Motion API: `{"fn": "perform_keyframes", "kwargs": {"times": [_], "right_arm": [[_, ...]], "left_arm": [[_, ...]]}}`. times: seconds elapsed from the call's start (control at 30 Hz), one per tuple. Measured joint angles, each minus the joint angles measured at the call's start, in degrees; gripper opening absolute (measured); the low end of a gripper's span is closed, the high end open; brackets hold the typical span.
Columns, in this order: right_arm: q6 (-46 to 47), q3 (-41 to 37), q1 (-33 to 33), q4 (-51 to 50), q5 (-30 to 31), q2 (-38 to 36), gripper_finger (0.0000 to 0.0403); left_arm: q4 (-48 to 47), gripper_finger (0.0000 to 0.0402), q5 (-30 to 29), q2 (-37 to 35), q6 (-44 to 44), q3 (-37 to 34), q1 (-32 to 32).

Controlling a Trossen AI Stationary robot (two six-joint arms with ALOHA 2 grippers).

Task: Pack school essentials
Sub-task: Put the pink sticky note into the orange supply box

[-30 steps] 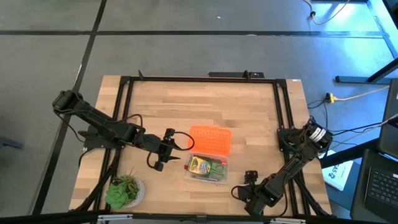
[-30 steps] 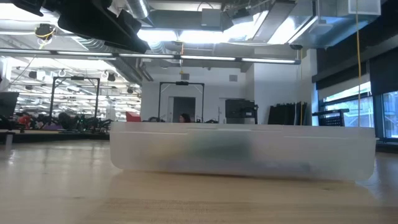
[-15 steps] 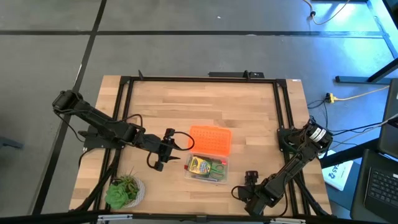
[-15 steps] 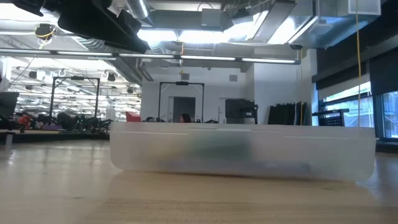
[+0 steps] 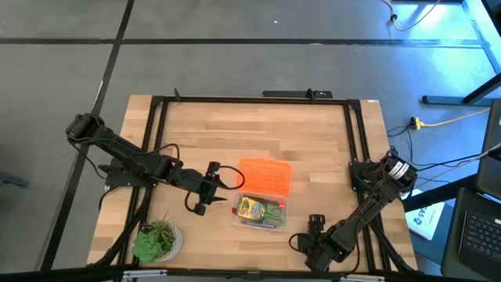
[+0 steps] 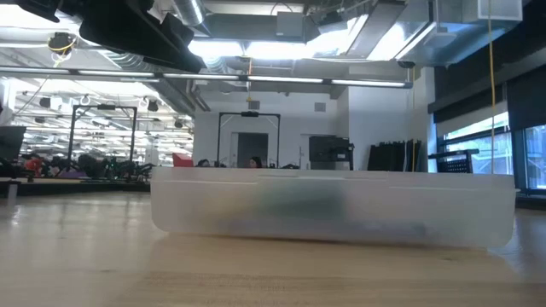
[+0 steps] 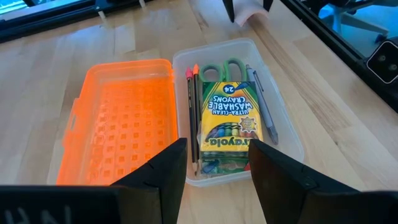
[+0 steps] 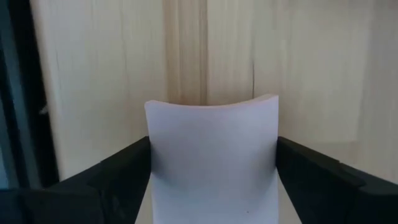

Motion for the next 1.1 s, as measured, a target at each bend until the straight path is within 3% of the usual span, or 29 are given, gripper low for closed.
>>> {"fn": "perform_keyframes", "kwargs": {"times": [0.37, 0.8, 1.1], "right_arm": [[-0.1, 6.6, -4.5, -5.1, -0.1, -0.1, 0.0327], [-9.9, 16.2, -13.8, -10.9, 4.3, -0.3, 0.0327], [-16.7, 15.6, -21.5, -7.6, -0.7, 0.4, 0.0327]], "left_arm": [[0.0, 0.0164, 0.0, 0.0, 0.0, 0.0, 0.0], [0.0, 0.0164, 0.0, 0.0, 0.0, 0.0, 0.0], [0.0, 0.0164, 0.0, 0.0, 0.0, 0.0, 0.0]]}}
